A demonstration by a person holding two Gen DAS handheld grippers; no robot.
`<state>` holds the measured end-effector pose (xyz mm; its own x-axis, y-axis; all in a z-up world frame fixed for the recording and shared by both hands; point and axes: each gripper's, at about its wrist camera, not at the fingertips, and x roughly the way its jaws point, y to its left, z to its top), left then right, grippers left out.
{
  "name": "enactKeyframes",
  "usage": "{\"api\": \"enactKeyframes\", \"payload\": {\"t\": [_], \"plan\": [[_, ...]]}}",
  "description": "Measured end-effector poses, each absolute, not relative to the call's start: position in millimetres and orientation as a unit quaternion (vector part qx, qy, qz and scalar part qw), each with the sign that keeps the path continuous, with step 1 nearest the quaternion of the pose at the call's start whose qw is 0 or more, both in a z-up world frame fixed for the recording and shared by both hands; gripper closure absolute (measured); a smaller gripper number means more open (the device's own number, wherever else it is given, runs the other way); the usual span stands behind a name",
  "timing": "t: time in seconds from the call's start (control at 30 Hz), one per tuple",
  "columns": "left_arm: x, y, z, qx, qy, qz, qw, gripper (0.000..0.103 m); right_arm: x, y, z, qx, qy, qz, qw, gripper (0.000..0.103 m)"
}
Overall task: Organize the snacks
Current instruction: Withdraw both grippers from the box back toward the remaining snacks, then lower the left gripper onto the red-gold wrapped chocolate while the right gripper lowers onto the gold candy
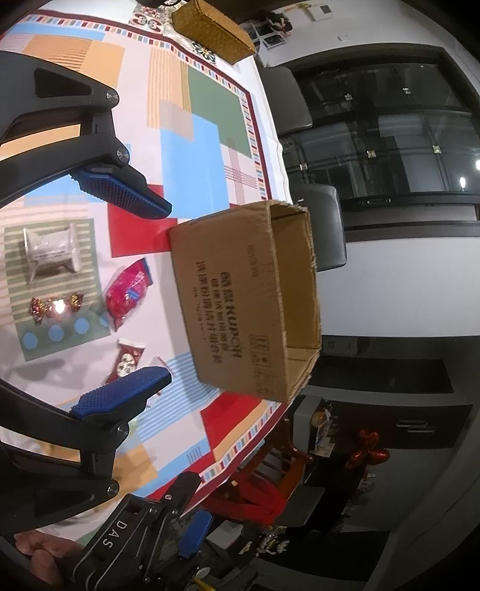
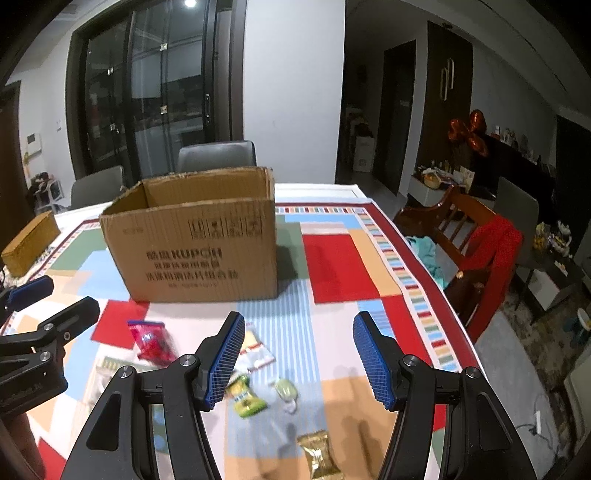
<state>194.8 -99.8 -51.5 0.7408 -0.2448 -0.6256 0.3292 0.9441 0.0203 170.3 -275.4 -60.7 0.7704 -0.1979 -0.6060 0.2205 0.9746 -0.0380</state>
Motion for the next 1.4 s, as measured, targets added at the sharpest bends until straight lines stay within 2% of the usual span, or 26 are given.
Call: {"api": "enactKeyframes", "payload": {"t": [1.07,1.27,1.4], "plan": [[156.9,-101.6,-113.9,0.072,0.362,-0.158,0.916,0.025,113.0,-275.7,-115.2,0.031,0.353,-0.128,0.926,0.041],[156.1,-102.6,-129.3,0.080,0.372,-0.151,0.913,0.028,111.2,-278.1,-123.5,0.037,0.357,-0.133,0.924,0.041],[159.9,-103.7,-139.1,0.083,0.385,-0.148,0.907,0.036,113.0,-277.7,-130.6,0.036,0.365,-0.133,0.921,0.041]]}}
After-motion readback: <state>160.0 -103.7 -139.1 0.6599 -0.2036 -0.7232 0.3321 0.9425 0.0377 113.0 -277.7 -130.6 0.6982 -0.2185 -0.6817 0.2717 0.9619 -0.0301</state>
